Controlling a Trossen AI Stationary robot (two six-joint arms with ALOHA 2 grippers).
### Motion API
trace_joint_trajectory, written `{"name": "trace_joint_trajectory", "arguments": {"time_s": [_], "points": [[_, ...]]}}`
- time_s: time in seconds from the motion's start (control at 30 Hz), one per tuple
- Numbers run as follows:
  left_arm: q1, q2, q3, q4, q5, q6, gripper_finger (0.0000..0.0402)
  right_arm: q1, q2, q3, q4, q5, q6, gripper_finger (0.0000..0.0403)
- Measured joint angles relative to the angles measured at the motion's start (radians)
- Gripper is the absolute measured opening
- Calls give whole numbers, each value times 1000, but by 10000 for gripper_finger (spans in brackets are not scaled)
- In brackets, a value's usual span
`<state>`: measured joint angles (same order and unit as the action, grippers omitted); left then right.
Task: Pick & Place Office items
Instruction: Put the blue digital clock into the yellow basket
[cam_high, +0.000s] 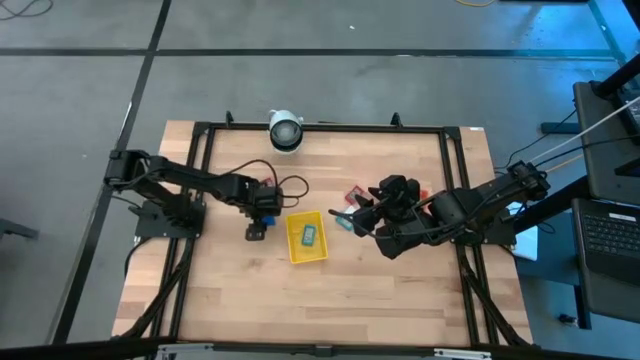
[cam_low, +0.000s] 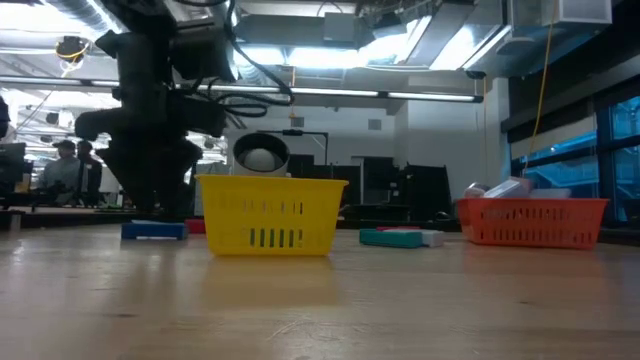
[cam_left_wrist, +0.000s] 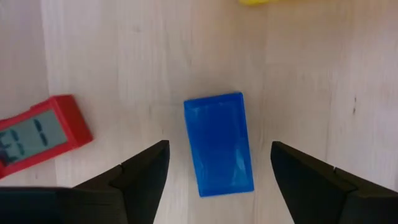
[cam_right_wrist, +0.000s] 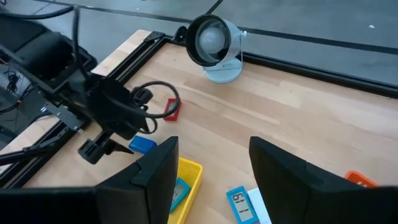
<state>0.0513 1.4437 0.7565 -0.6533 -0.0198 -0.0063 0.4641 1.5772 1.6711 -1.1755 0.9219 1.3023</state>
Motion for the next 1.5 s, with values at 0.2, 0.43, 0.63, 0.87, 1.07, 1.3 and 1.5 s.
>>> {"name": "trace_joint_trajectory", "arguments": {"time_s": [0.2,0.43,0.63,0.87,1.07,1.3,1.5], "points": [[1,47,0,30,11,-3,277,3,0,0,-3,-2,0,201],[3,98,0,26,-41,-3,264,3,0,0,-5,-6,-1,201],[3,130,3,41,-17,-1,233,3,0,0,-11,-8,-1,201],[35,116,1,48,-5,-3,167,3,0,0,-11,-17,-1,201],[88,42,23,42,71,-3,154,3,0,0,-11,-17,-1,201],[58,-109,174,35,177,-2,174,3,0,0,-11,-16,-1,201],[-42,-83,268,195,134,0,161,2,0,0,-15,9,-2,201]]}}
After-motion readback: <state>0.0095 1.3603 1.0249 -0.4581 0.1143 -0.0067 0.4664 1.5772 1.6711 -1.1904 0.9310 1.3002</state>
